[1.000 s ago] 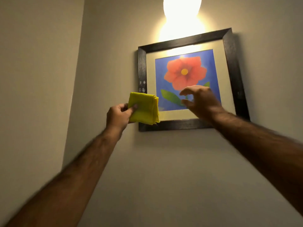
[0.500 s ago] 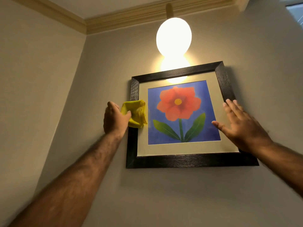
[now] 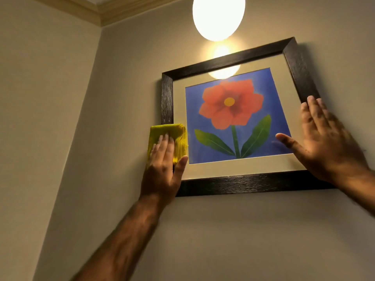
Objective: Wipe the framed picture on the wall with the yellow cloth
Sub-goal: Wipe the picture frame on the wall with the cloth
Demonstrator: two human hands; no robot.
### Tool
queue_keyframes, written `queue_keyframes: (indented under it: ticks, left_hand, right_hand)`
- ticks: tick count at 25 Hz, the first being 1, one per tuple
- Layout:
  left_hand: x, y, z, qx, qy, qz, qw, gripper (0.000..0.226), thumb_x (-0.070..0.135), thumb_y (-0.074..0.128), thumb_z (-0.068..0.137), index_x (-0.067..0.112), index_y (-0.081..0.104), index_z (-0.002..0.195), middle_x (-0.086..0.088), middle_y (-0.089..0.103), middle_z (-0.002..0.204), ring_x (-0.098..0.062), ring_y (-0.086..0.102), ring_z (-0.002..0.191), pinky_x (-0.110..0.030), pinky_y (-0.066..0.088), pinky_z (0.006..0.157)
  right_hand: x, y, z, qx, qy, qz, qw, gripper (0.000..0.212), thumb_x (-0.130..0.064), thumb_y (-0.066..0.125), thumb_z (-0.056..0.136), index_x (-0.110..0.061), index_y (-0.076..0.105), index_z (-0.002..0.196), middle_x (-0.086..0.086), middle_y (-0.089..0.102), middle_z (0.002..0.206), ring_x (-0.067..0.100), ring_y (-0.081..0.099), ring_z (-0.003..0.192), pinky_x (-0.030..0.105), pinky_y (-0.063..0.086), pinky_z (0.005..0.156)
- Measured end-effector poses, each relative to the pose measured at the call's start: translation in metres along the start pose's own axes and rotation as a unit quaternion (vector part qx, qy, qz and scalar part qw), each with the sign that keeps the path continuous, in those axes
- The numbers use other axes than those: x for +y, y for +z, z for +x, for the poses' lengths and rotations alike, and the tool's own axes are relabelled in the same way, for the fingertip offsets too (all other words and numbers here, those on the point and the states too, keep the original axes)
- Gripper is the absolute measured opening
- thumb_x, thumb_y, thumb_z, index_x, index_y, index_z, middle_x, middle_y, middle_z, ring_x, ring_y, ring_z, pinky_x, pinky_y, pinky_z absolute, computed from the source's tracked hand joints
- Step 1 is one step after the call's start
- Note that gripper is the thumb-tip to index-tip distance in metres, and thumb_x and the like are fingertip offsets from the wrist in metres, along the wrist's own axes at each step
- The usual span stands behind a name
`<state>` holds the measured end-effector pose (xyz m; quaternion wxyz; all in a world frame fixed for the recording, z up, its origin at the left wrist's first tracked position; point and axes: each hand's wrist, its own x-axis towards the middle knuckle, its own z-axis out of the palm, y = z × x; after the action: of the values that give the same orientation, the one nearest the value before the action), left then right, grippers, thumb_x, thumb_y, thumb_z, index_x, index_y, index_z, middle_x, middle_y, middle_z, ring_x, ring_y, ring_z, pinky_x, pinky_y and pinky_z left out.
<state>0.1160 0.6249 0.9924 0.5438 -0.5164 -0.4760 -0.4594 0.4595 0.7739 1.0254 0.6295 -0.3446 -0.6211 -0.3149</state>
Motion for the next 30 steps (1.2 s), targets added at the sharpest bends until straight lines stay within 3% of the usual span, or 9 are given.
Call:
queue_keyframes:
  ticks: [6, 11, 15, 18, 25, 30]
  left_hand:
    - [0.003, -0.001, -0.07, -0.034, -0.003, 0.022, 0.999, 0.078, 0.064, 0.02, 0.101, 0.012, 0.028, 0.158, -0.006, 0.026, 0.168, -0.017, 0.02, 0.157, -0.038, 0.018, 0.128]
    - [-0.001, -0.008, 0.044, -0.056, -0.031, -0.002, 0.998, 0.091, 0.073, 0.016, 0.094, 0.01, 0.025, 0.159, -0.008, 0.02, 0.17, -0.02, 0.014, 0.158, -0.038, 0.014, 0.129]
    - [-0.009, -0.015, 0.157, -0.124, -0.075, 0.004, 0.989, 0.09, 0.069, 0.02, 0.094, 0.011, 0.011, 0.162, -0.006, 0.006, 0.172, -0.02, 0.004, 0.159, -0.037, 0.004, 0.13]
    - [-0.014, -0.019, 0.187, -0.148, -0.081, -0.007, 0.986, 0.086, 0.07, 0.015, 0.096, 0.015, 0.006, 0.162, -0.003, -0.001, 0.173, -0.018, -0.001, 0.159, -0.039, 0.001, 0.13]
    - [-0.008, -0.011, 0.052, -0.099, -0.041, -0.027, 0.994, 0.105, 0.085, 0.001, 0.082, 0.018, 0.005, 0.162, 0.0, 0.0, 0.173, -0.012, -0.002, 0.159, -0.036, 0.008, 0.13]
    - [0.0, -0.013, -0.049, -0.122, -0.047, -0.022, 0.991, 0.091, 0.084, 0.007, 0.086, 0.033, -0.005, 0.16, 0.015, -0.01, 0.171, -0.002, -0.011, 0.156, -0.031, 0.007, 0.128]
  right_hand:
    - [-0.001, 0.0, -0.001, -0.001, -0.002, -0.019, 1.0, 0.107, -0.082, 0.016, 0.086, -0.006, 0.007, 0.159, 0.01, 0.001, 0.171, 0.023, 0.004, 0.158, 0.042, 0.01, 0.127]
    - [-0.003, -0.002, -0.002, 0.002, -0.006, -0.029, 1.0, 0.106, -0.081, 0.018, 0.086, -0.004, 0.007, 0.159, 0.012, 0.001, 0.17, 0.024, 0.005, 0.158, 0.039, 0.009, 0.127]
    - [-0.002, 0.0, -0.003, 0.008, -0.002, -0.031, 0.999, 0.106, -0.081, 0.017, 0.086, -0.005, 0.006, 0.16, 0.011, 0.0, 0.17, 0.023, 0.004, 0.158, 0.039, 0.009, 0.127]
    - [-0.002, 0.002, 0.0, 0.012, -0.006, -0.031, 0.999, 0.107, -0.082, 0.017, 0.086, -0.006, 0.006, 0.16, 0.01, -0.001, 0.17, 0.022, 0.003, 0.158, 0.04, 0.01, 0.127]
    - [-0.003, 0.001, -0.001, 0.01, -0.004, -0.027, 1.0, 0.107, -0.081, 0.019, 0.085, -0.005, 0.007, 0.159, 0.011, 0.001, 0.17, 0.023, 0.005, 0.158, 0.04, 0.01, 0.127]
    - [-0.001, 0.001, -0.001, 0.008, -0.004, -0.025, 1.0, 0.107, -0.081, 0.019, 0.086, -0.004, 0.009, 0.159, 0.012, 0.003, 0.17, 0.025, 0.006, 0.158, 0.042, 0.012, 0.127]
